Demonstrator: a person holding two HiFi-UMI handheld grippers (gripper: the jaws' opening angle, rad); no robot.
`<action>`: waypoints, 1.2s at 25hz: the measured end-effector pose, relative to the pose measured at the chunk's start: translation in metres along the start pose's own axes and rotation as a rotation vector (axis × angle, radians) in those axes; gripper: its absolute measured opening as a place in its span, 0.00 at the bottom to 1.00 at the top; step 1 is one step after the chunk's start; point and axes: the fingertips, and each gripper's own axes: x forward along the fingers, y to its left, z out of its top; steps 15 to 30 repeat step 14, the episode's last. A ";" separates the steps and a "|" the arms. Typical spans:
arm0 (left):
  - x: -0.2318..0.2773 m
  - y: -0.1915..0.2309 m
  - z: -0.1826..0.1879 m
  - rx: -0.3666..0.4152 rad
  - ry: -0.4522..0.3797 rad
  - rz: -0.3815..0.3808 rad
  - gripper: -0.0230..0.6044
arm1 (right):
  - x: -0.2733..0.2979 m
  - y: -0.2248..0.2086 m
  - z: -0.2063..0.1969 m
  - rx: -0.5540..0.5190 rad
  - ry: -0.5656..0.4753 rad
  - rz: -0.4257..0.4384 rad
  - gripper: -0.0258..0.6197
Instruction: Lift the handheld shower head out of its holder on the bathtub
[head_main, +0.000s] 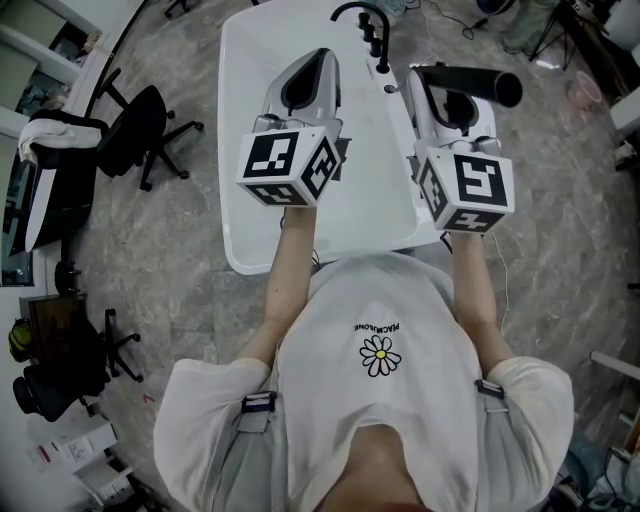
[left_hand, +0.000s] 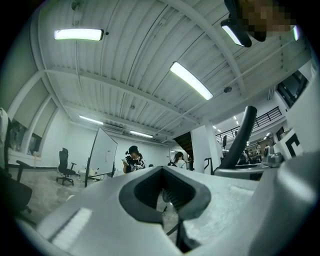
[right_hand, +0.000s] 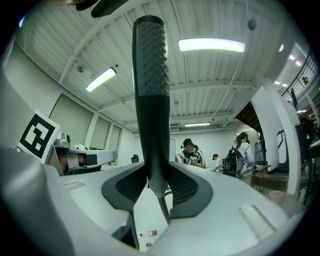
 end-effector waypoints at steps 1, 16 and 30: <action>0.000 -0.001 -0.001 -0.001 0.000 -0.002 0.04 | -0.002 -0.002 -0.001 0.003 -0.001 -0.003 0.28; 0.011 -0.008 -0.004 -0.028 0.002 -0.033 0.04 | -0.003 -0.014 0.001 -0.034 0.011 -0.022 0.28; 0.011 -0.008 -0.004 -0.028 0.002 -0.033 0.04 | -0.003 -0.014 0.001 -0.034 0.011 -0.022 0.28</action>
